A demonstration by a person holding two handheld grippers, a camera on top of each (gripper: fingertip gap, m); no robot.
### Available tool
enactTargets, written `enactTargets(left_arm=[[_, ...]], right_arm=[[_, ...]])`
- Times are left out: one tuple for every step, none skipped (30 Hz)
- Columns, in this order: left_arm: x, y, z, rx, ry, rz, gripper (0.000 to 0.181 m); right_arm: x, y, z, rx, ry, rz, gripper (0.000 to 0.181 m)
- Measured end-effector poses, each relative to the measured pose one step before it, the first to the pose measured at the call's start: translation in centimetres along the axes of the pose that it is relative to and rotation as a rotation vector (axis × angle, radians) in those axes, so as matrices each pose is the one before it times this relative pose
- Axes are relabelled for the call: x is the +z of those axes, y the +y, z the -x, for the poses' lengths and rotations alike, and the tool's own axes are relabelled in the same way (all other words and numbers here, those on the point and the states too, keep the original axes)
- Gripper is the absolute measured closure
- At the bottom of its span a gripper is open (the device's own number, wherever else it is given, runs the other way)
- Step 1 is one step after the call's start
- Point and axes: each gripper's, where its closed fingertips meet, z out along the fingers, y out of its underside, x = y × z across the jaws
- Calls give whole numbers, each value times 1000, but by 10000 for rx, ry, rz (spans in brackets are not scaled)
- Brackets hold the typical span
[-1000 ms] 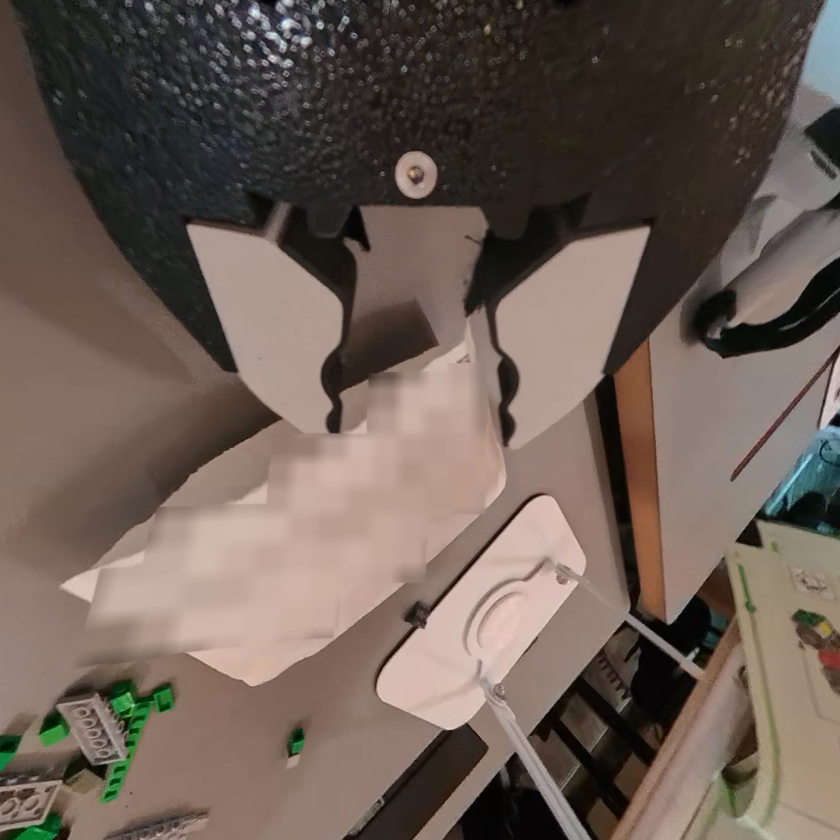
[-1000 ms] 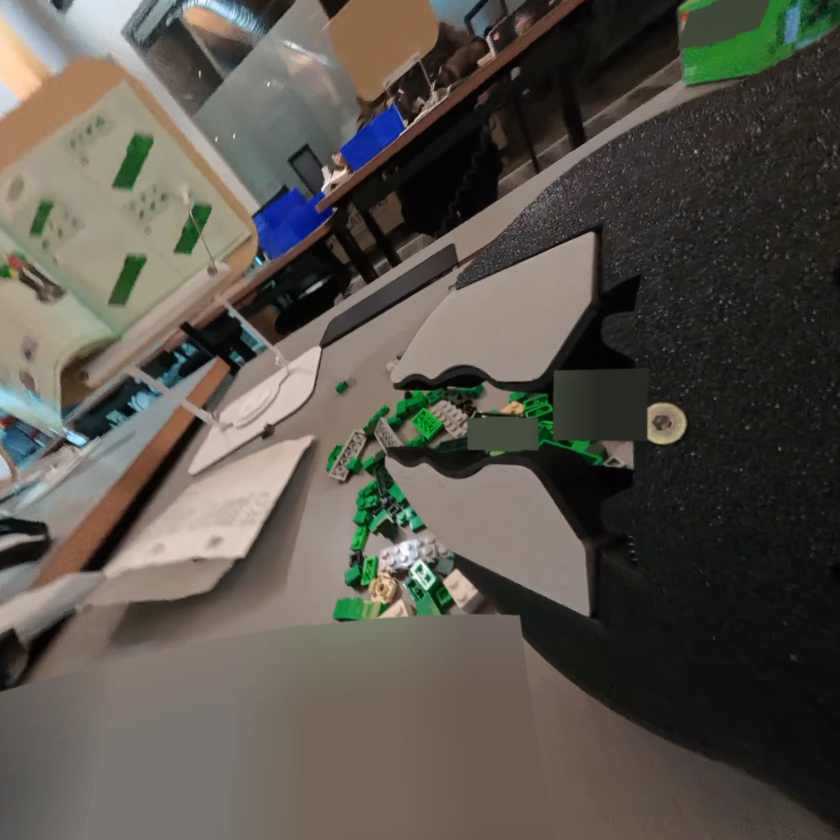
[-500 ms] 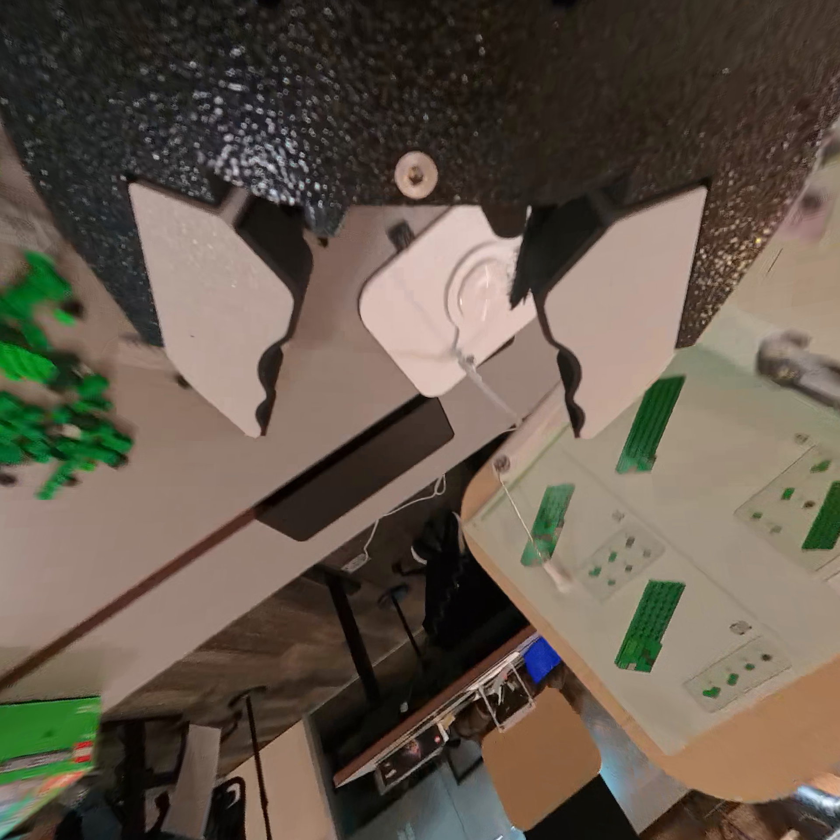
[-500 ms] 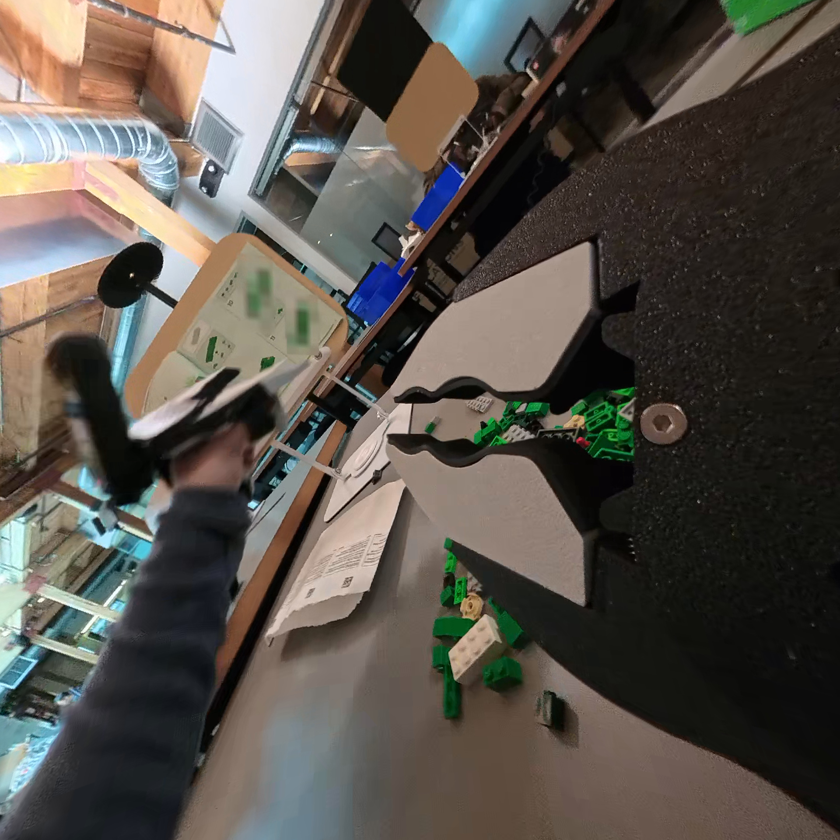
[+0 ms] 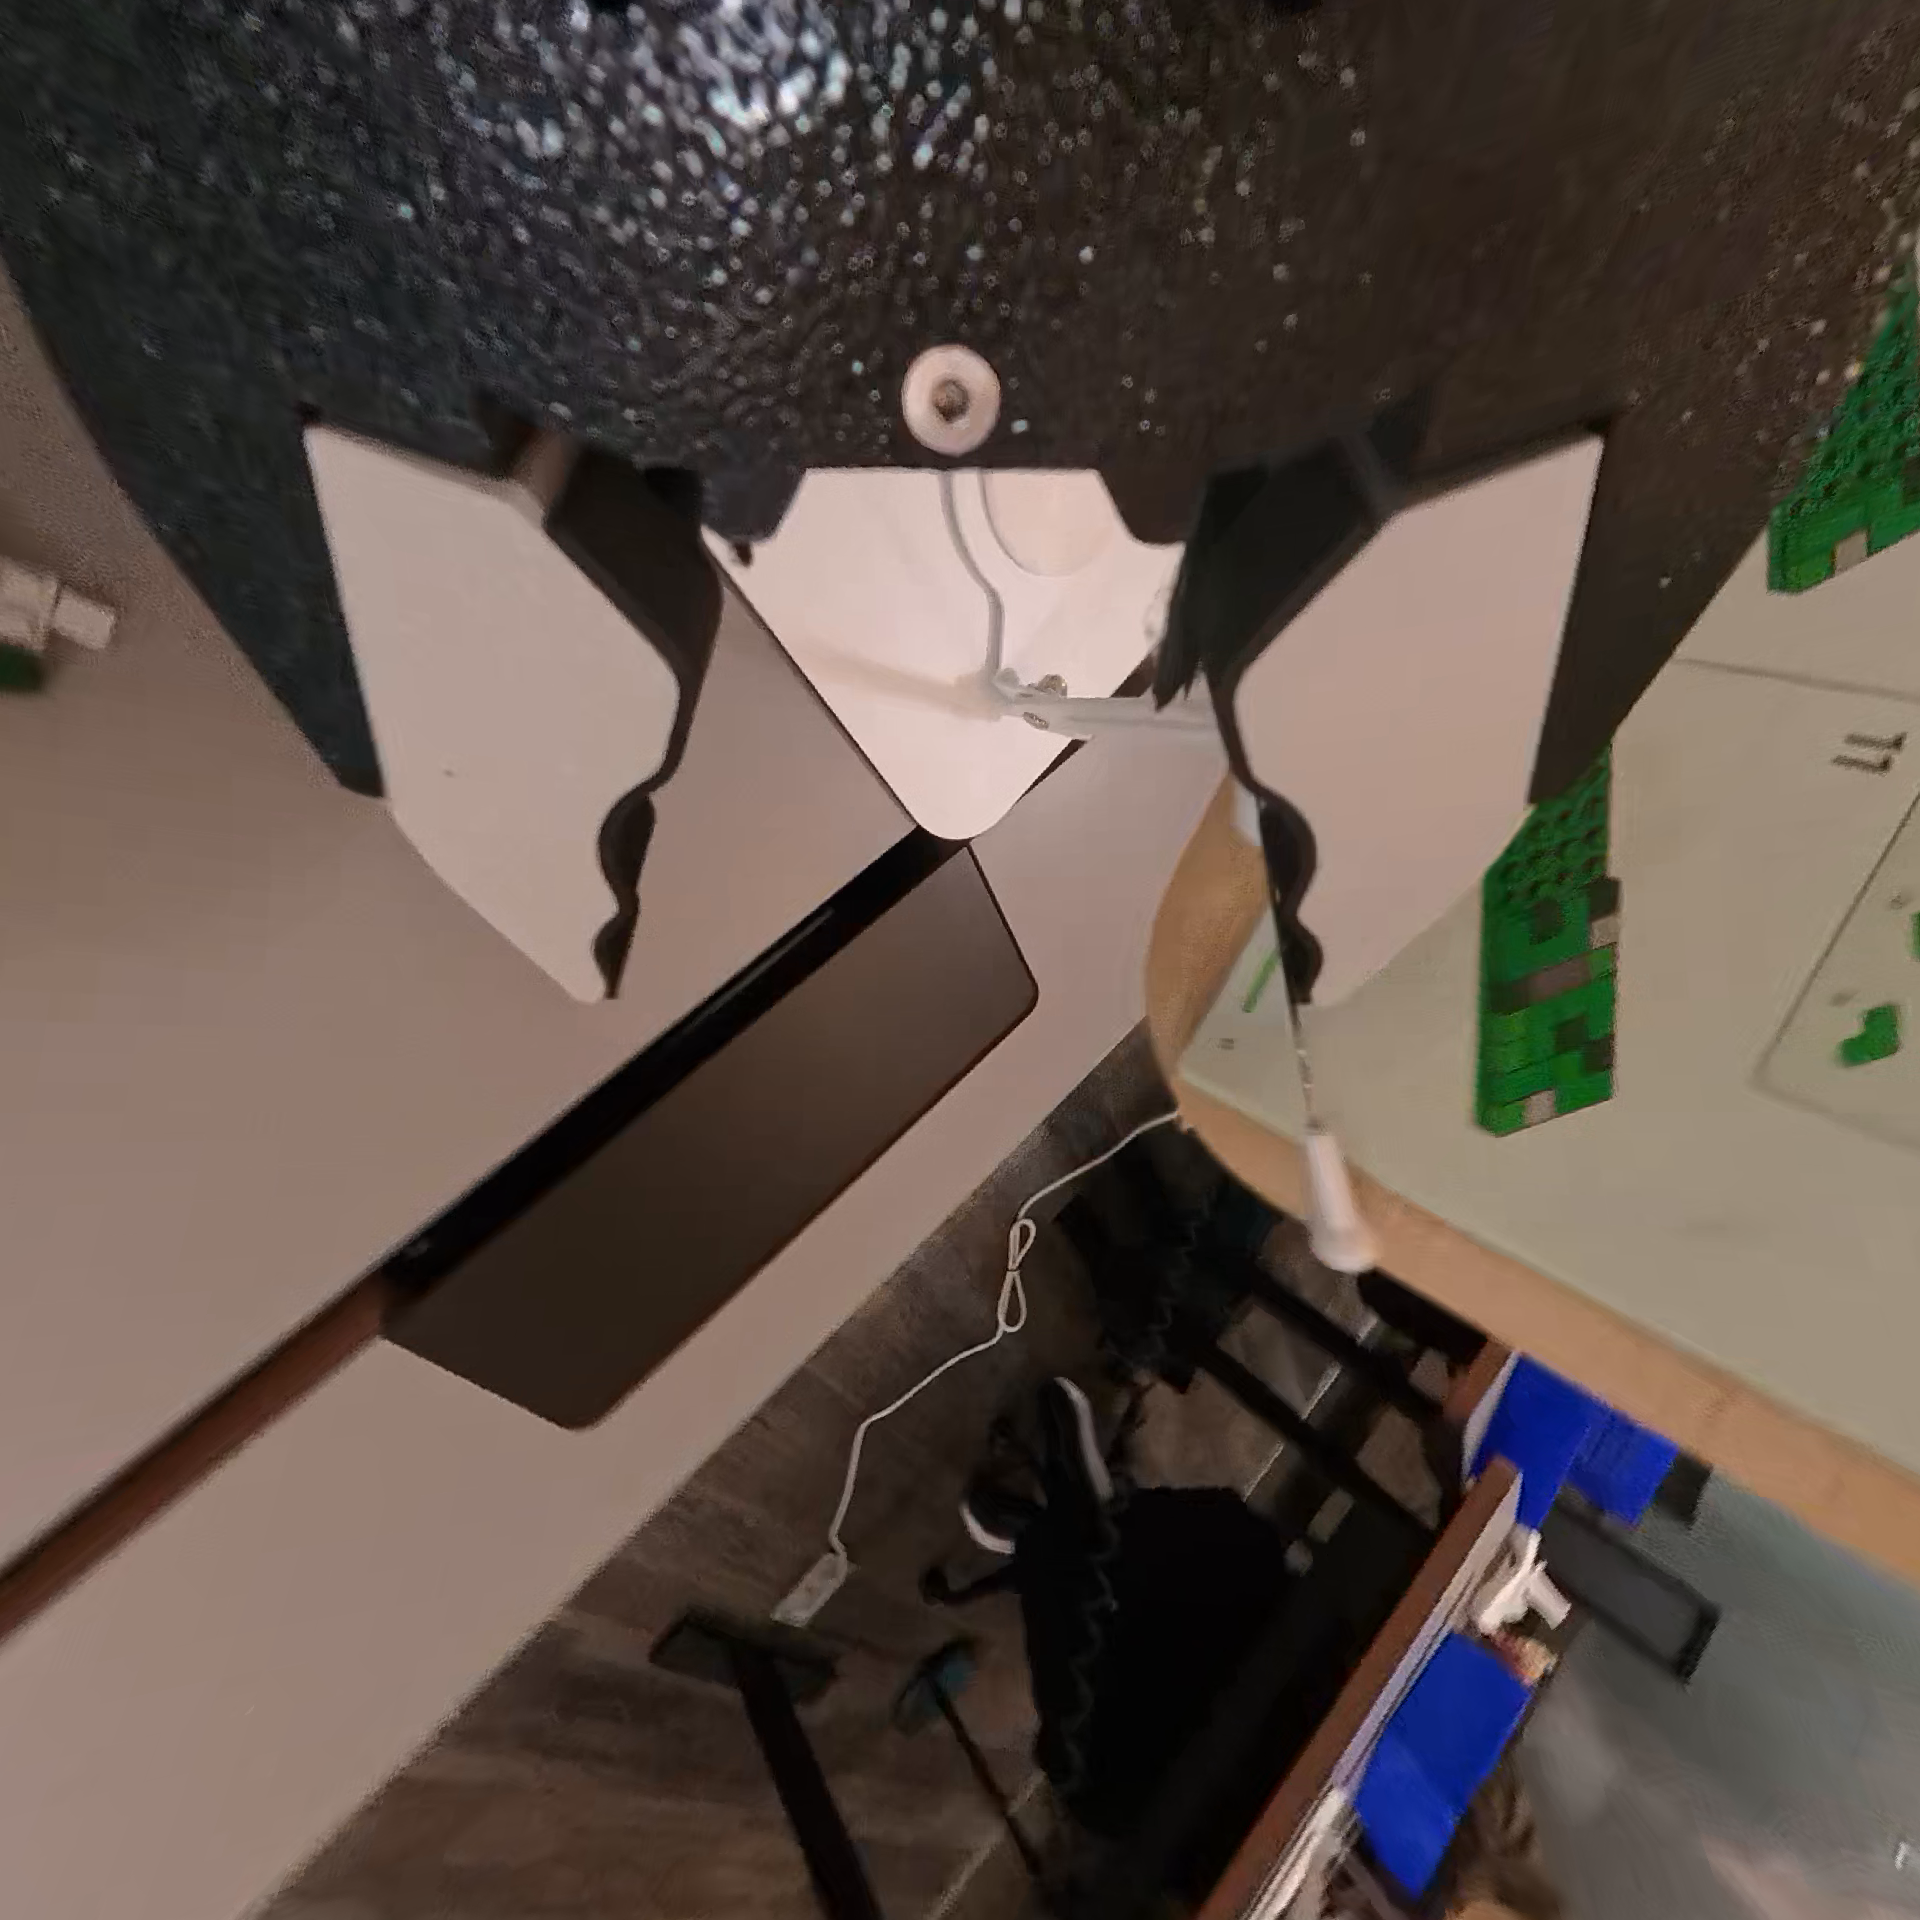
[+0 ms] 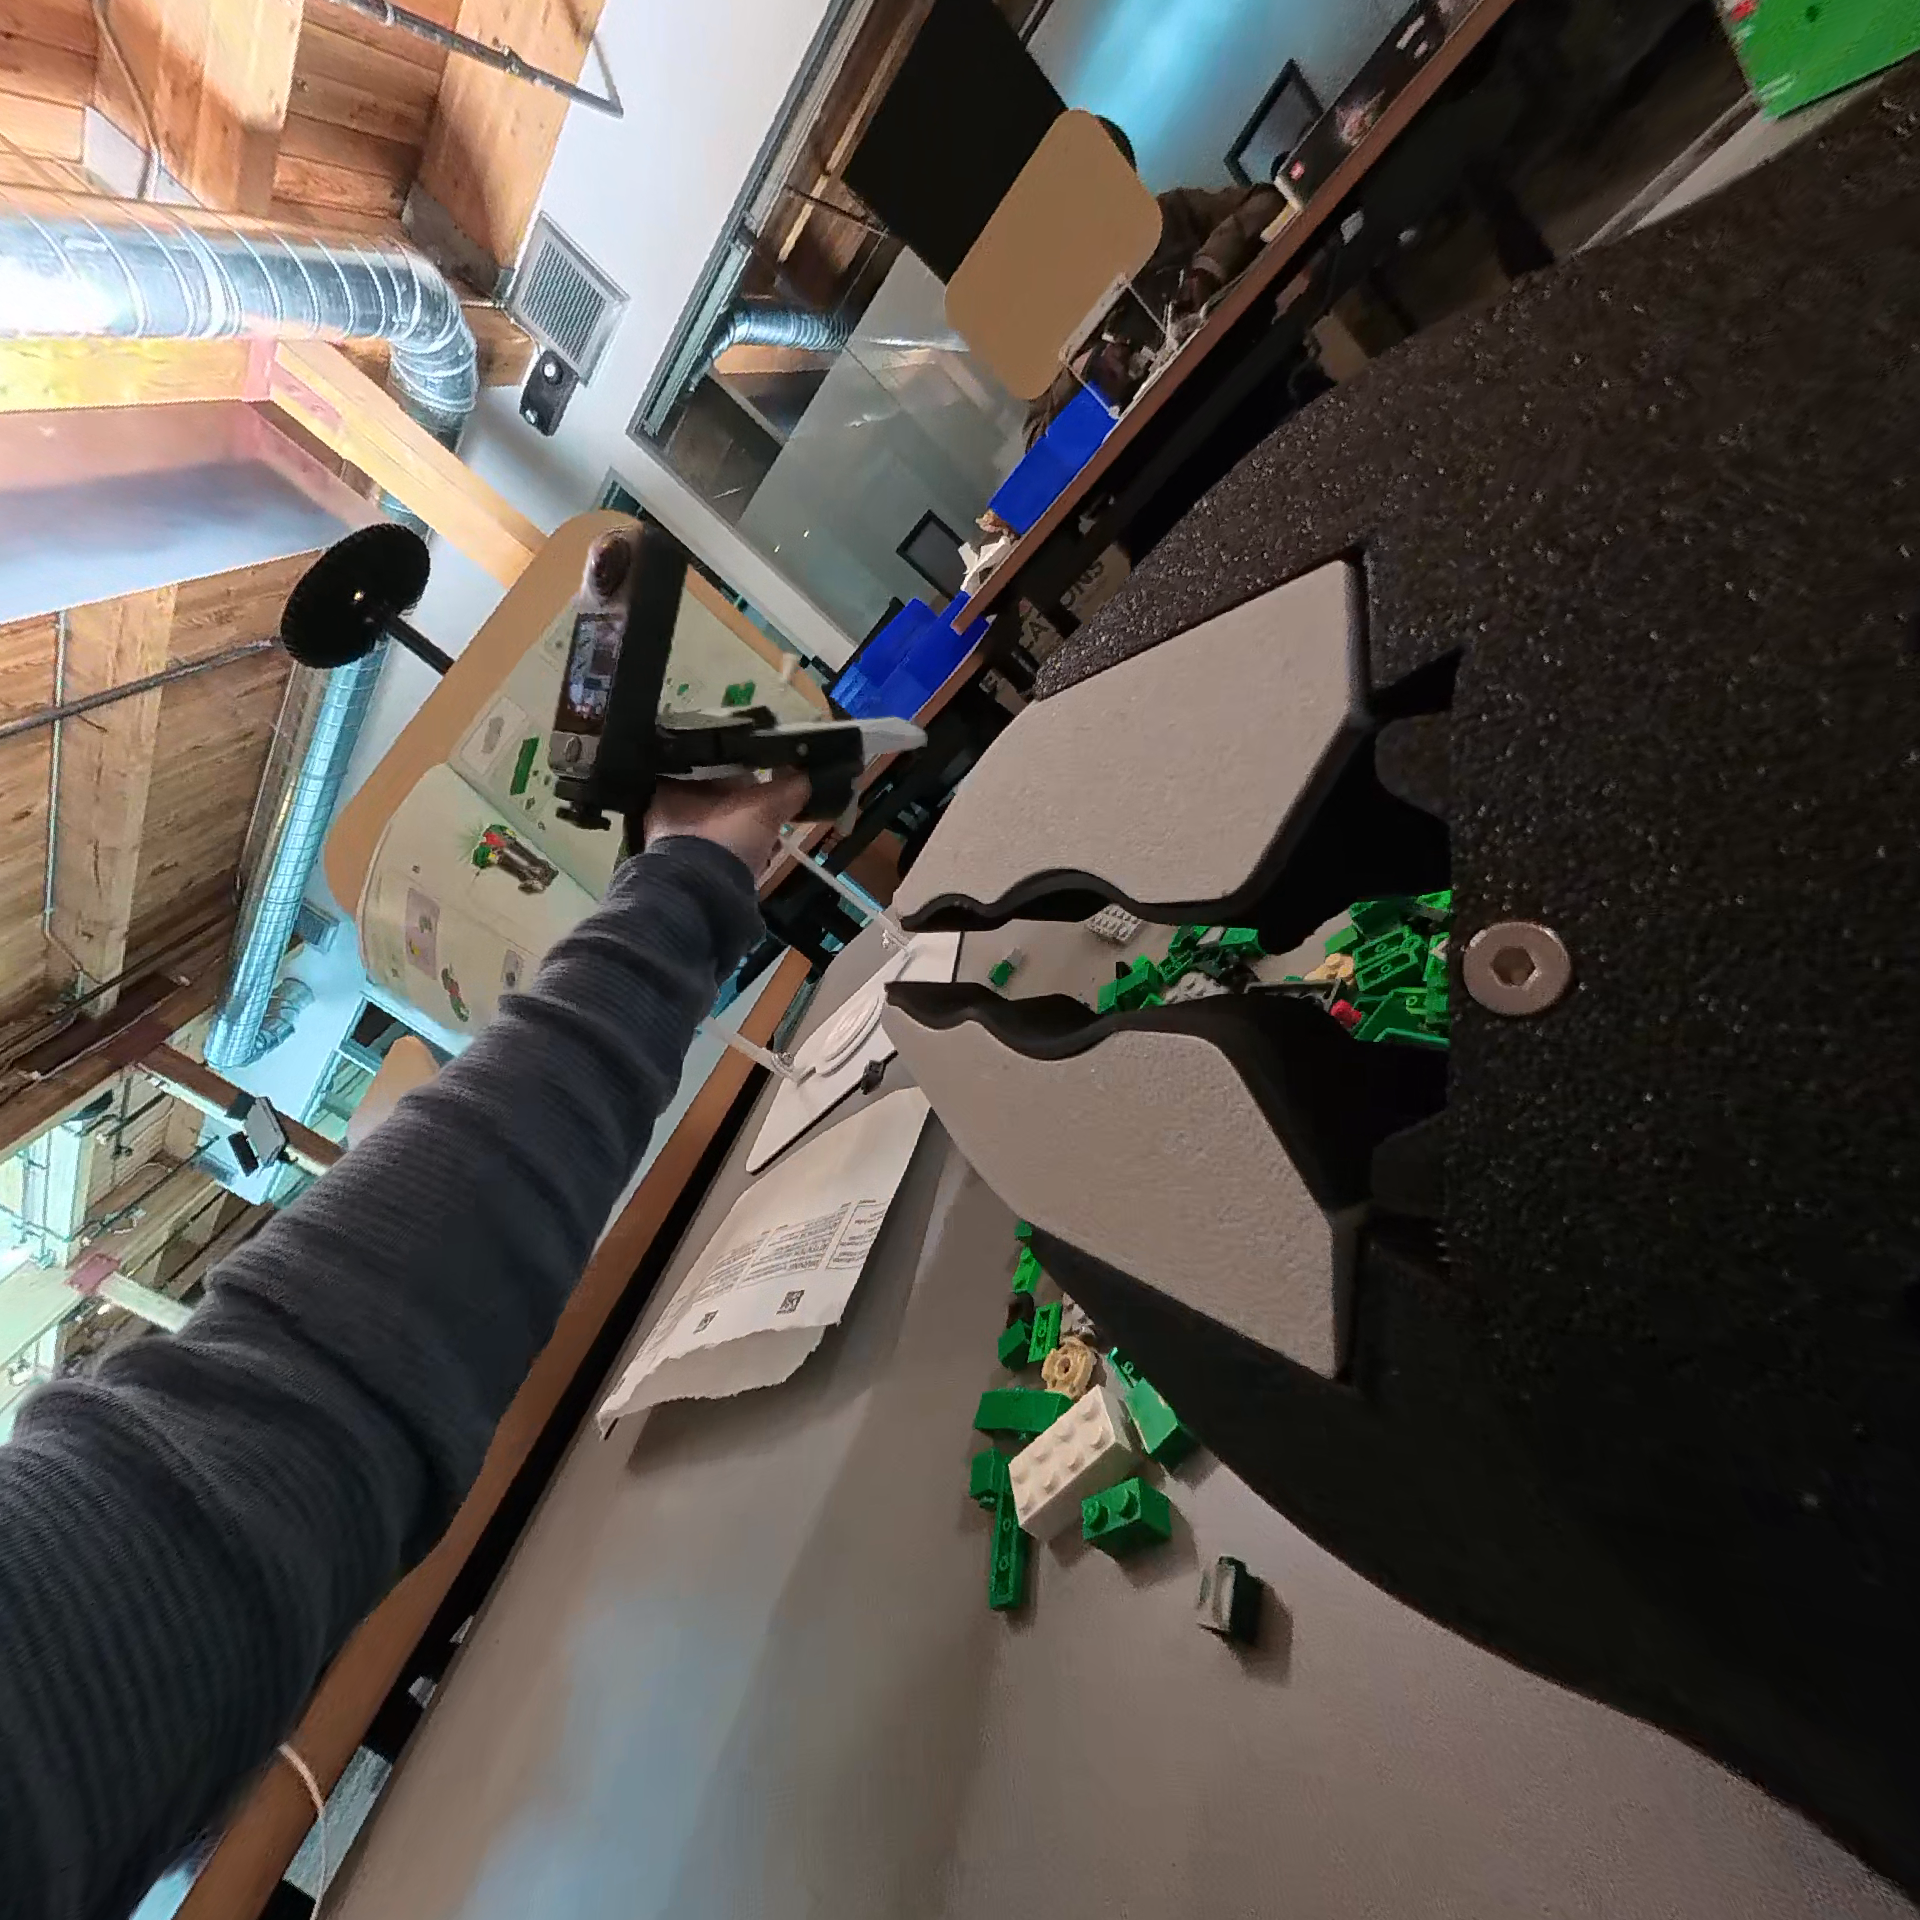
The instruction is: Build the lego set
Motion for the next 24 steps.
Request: enactTargets(left_arm=[[-233,156,-675,467,222,-175,71],[-255,124,-1129,508,541,-223,83],[-213,287,-790,417,292,-89,89],[-239,328,-502,433,140,-20,91],[-345,213,-4,396,-156,-100,95],[-562,-19,787,251,-595,-276,101],[-677,-205,1262,40,-745,-432,110],[-626,-178,1490,-188,-722,-409,119],[-431,0,1565,-307,-666,-262,126],[-181,143,1371,-201,-517,-104,128],[45,234,1123,-8,-431,-16,128],[250,334,750,183,-285,96,125],[329,311,367,370,-153,124,123],[323,141,240,555,-186,39,122],[241,-15,335,660,-337,-59,123],[182,-121,420,620,-443,-182,127],[150,-200,345,360,-381,-261,130],[96,-364,-2,56,-95,-318,131],[65,-427,-455,25,211,-306,131],[152,-260,-463,156,144,-143,131],[232,-86,-369,262,29,1,130],[253,16,-380,284,24,69,129],[243,12,-255,239,-40,66,128],[216,2,-193,142,-26,66,127]], right_arm=[[42,14,140,-26,-67,16,172],[41,26,170,-15,-85,15,172],[43,23,166,-10,-80,13,172],[54,25,129,-8,-60,15,172],[43,38,113,-3,-47,15,172],[49,28,82,4,-31,9,172],[45,29,49,13,-12,0,173],[67,41,32,29,-12,-1,173],[93,82,35,40,-19,17,173],[81,116,12,43,-12,34,173],[68,108,8,47,-14,25,173],[35,90,11,54,-26,17,173],[17,85,-13,58,-17,16,173],[6,55,-31,54,-5,5,174],[1,44,-28,51,-11,-2,174],[7,41,-9,47,-14,4,174],[21,53,4,38,-18,11,174],[34,62,25,21,-25,19,174],[24,45,33,5,-22,21,174],[13,26,26,3,-20,8,174],[3,0,40,5,-24,-6,174],[6,-6,37,3,-23,-10,174],[2,1,28,5,-25,-4,175],[9,9,49,10,-27,0,175]])
